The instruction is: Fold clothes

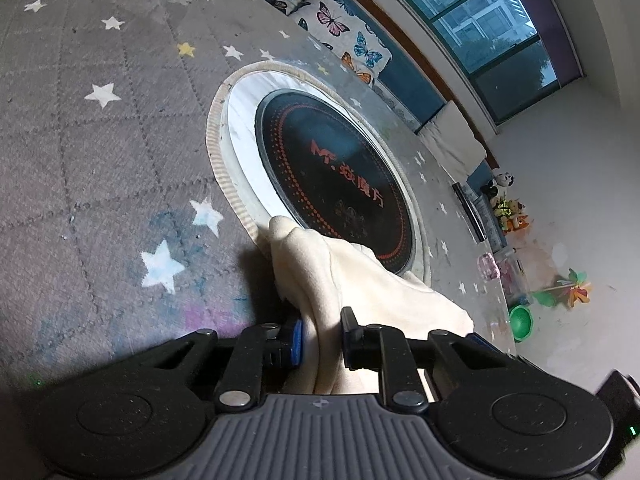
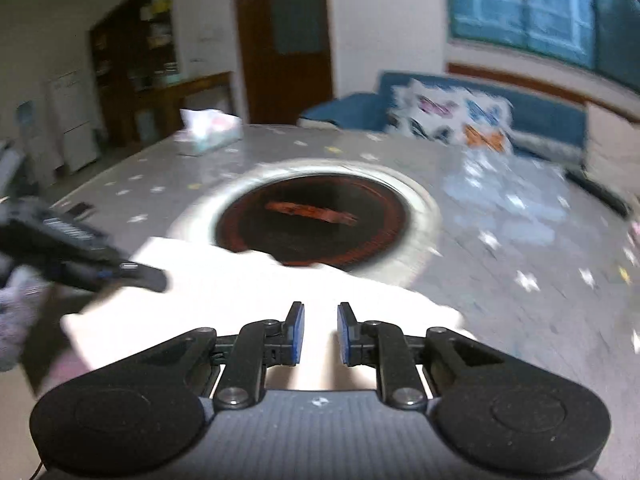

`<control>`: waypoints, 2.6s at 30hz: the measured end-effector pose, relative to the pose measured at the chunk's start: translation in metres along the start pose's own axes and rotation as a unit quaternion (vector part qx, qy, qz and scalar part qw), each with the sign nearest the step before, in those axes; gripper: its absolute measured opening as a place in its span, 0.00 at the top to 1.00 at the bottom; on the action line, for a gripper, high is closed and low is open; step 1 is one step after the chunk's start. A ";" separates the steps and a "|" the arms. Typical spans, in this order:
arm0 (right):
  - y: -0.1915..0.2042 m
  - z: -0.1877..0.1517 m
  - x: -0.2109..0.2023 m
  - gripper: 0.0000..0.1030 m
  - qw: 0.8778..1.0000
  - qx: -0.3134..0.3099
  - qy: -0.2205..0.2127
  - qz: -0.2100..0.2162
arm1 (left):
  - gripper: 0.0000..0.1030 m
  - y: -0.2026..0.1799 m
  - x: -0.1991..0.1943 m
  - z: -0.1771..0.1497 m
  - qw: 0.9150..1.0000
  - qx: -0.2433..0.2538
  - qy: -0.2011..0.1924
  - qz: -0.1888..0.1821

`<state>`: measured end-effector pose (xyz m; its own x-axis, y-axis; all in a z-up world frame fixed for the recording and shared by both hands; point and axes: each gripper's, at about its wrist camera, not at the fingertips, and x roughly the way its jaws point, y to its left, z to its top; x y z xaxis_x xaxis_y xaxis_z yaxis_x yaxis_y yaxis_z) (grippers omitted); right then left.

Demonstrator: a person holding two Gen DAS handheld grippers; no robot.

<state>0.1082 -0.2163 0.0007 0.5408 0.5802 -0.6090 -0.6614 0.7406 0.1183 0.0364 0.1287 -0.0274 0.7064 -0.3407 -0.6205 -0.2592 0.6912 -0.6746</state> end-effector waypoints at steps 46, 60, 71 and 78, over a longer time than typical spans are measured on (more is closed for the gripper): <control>-0.184 0.023 -0.076 0.90 0.962 0.164 -0.098 -0.196 | 0.83 -0.199 0.123 0.038 0.978 0.203 0.027 -0.027; -0.265 0.002 -0.028 0.90 0.945 0.211 -0.045 -0.248 | 0.83 -0.227 0.224 0.035 0.963 0.258 0.080 0.016; -0.265 0.001 -0.022 0.83 0.944 0.187 -0.029 -0.270 | 0.62 -0.227 0.223 0.037 0.952 0.296 0.063 0.042; -0.241 0.028 -0.010 0.83 0.963 0.170 -0.052 -0.205 | 0.62 -0.251 0.214 0.042 0.940 0.338 0.014 0.035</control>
<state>0.2766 -0.3910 -0.0003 0.7813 0.2337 -0.5787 -0.1831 0.9723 0.1454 0.2806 -0.0914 0.0258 0.6824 -0.2898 -0.6710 0.1804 0.9564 -0.2296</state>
